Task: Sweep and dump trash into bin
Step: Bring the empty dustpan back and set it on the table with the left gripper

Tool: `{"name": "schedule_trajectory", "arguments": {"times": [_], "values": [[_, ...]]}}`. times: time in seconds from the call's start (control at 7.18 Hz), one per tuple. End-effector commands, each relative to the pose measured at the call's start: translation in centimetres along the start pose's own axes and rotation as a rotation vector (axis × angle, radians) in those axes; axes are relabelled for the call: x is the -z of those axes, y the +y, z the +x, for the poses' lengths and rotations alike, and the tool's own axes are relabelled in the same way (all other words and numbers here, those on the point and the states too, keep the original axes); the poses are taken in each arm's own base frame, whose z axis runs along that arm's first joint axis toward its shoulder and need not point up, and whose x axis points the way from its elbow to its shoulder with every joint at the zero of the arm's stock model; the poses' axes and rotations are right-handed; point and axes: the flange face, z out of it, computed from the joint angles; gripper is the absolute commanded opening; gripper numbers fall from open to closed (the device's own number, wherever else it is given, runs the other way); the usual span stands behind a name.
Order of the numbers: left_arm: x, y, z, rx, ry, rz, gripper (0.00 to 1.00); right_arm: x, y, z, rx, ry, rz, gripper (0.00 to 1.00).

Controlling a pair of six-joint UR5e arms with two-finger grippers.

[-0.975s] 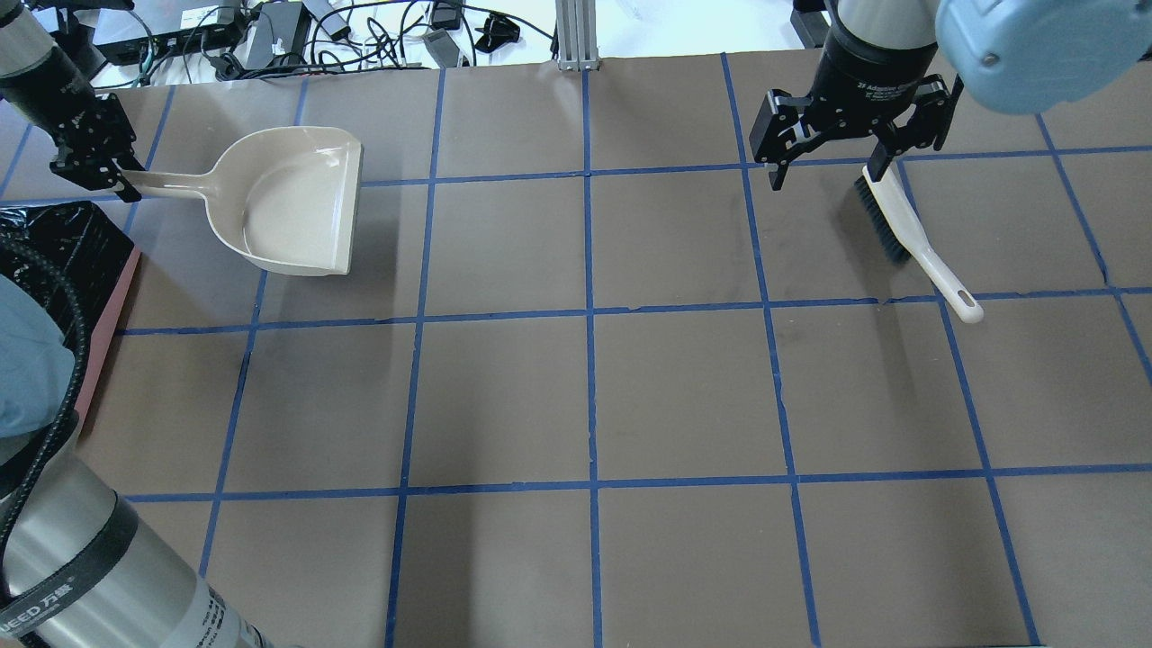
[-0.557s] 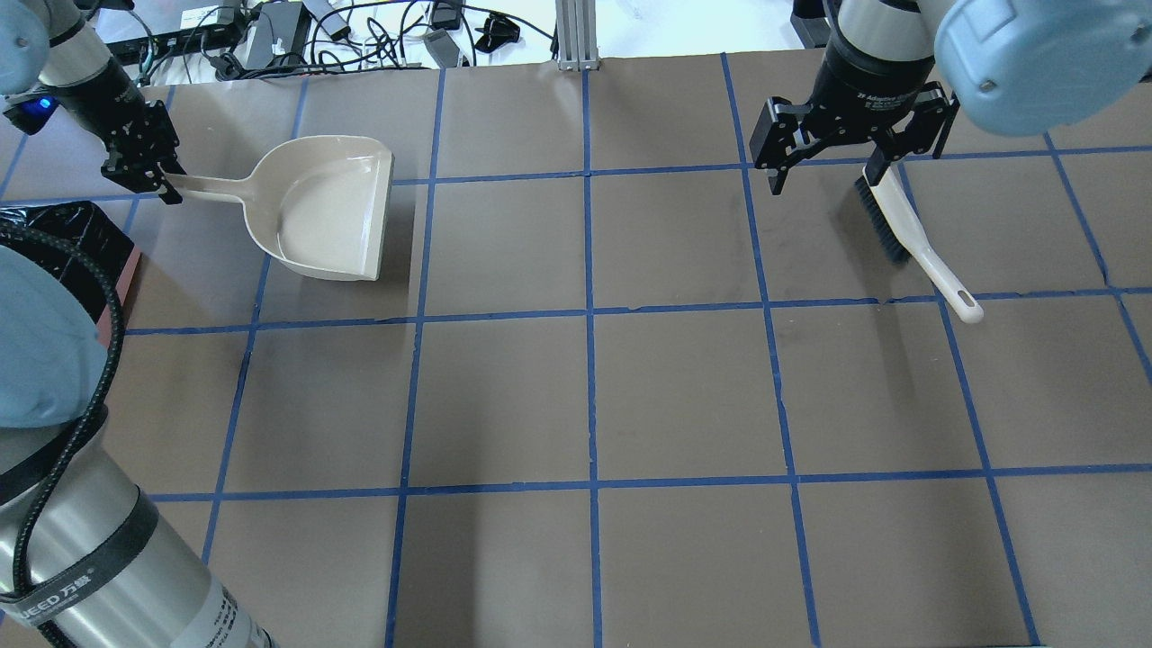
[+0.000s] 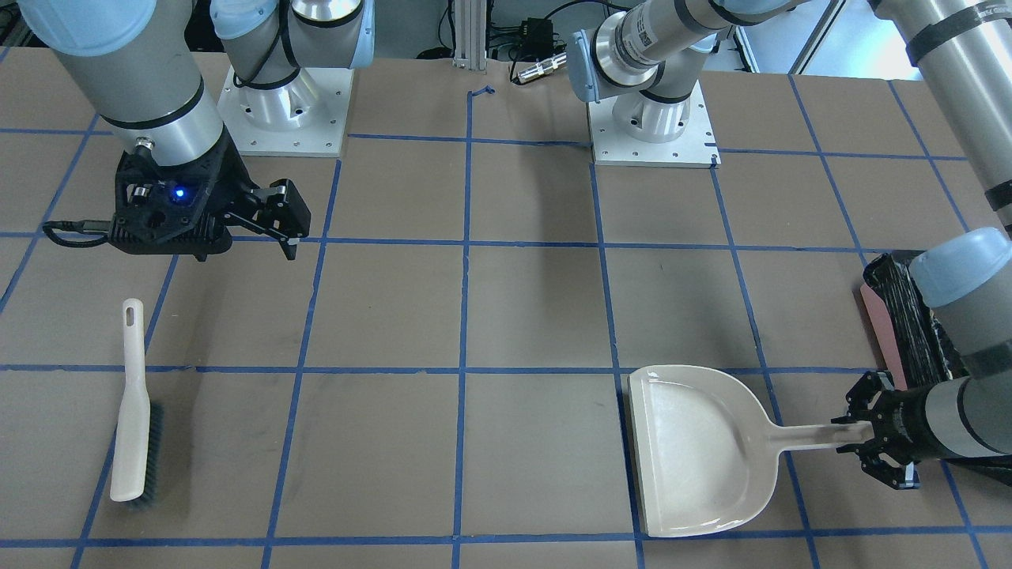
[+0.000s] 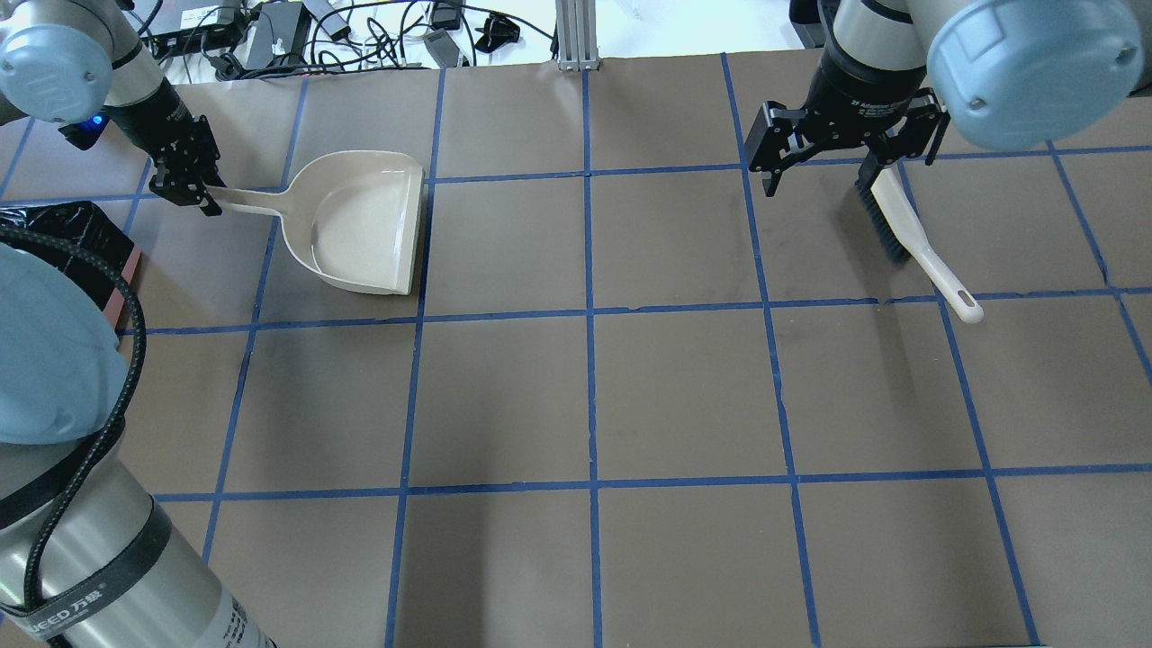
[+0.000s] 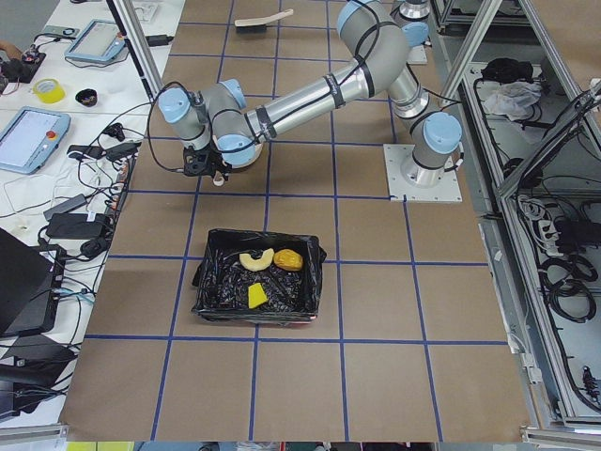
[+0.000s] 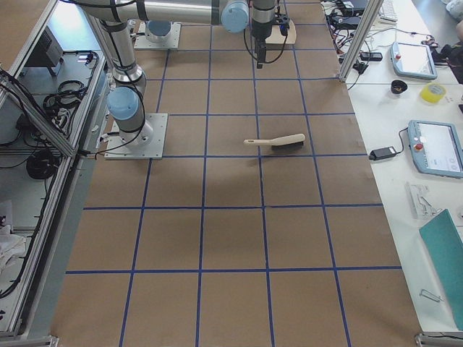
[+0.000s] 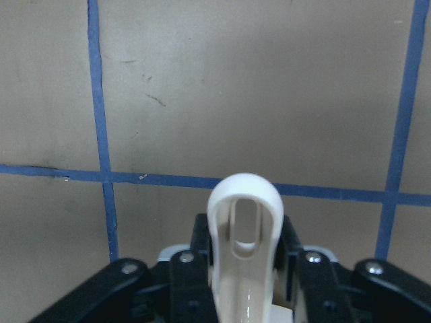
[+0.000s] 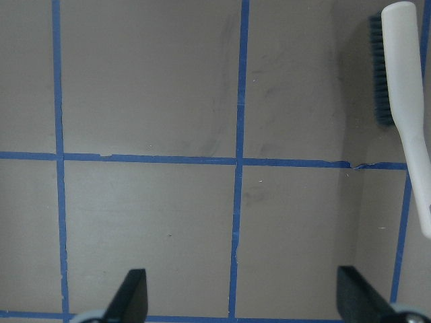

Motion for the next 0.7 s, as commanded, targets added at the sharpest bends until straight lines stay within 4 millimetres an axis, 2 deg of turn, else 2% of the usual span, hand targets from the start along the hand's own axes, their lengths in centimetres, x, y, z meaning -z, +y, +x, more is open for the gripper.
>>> {"name": "schedule_trajectory", "arguments": {"times": [0.0, 0.14, 0.42, 0.56], "values": [[-0.5, 0.8, -0.7, 0.031, 0.005, 0.002, 0.0, 0.0, -0.1, 0.0, -0.001, 0.0, 0.006, 0.99], [-0.8, 1.0, -0.9, 0.058, -0.001, -0.001, 0.0, 0.0, -0.1, 0.0, 0.0, 0.0, 0.006, 0.99], [-1.1, 2.6, -0.9, 0.034, -0.008, 0.002, 0.0, 0.0, -0.1, 0.0, 0.0, 0.0, 0.006, 0.99], [-1.7, 2.7, -0.8, 0.024, 0.015, 0.007, 0.0, 0.0, -0.1, 0.0, 0.0, 0.0, 0.006, 0.99]]}}
